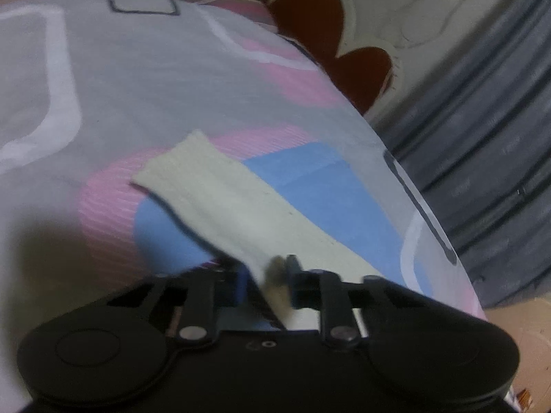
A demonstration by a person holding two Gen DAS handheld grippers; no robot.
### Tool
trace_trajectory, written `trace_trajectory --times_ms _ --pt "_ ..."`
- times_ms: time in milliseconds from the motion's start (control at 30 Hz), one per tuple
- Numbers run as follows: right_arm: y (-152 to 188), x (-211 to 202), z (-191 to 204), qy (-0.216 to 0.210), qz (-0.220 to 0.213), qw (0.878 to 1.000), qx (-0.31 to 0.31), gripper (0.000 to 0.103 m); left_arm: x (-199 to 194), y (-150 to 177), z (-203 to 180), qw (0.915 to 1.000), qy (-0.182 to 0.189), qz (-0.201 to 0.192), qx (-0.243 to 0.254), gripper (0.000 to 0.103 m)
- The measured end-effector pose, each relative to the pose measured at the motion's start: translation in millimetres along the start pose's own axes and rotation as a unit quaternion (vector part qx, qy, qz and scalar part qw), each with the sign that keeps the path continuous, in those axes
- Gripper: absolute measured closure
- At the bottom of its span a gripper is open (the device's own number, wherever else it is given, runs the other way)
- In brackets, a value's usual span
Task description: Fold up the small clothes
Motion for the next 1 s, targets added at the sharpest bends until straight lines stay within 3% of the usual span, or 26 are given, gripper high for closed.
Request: trace_trajectory --times_ms 100,133,267,400,500,567,733,1000 --pt "0 0 0 0.001 -0.001 1.0 0.0 0.029 -2 0 1 1.0 0.001 0.001 -0.001 0.093" --pt "0 0 0 0.001 -0.001 1.0 0.0 0.029 -3 0 1 1.0 0.001 0.0 0.002 0.099" --pt "1 0 0 0.002 -0.003 1.0 0.001 0.029 -7 -2 -14 0.9996 0.009 -0.013 0.022 0.099" --pt "0 -1 -2 -0.003 -0.004 1.0 0.007 0.029 -18 0 -46 0.9957 0.032 -0.026 0.083 0.1" --pt "0 -3 -6 -0.009 -0.006 1.0 0.015 0.029 -26 7 -80 0.9875 0.06 -0.033 0.142 0.1" --pt "0 -6 -9 -0.012 -0.008 1.0 0.022 0.029 -31 16 -107 0.9779 0.085 -0.037 0.187 0.1" --pt "0 -19 -29 -0.015 -0.018 0.999 0.047 0.029 -41 68 -184 0.9423 0.174 -0.018 0.286 0.1" --pt "11 -52 -95 0.006 -0.033 0.994 0.106 0.029 -41 183 -281 0.8807 0.286 0.062 0.372 0.1"
Point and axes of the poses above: each gripper's, at about its wrist camera, not at the fingertips, and x roughly the way its jaws point, z to its left, y to its underside, the point moved 2 cm from there along x, roughly the way its jaws point, and after that the axes turned 3 degrees about x, right-handed, at the moved point
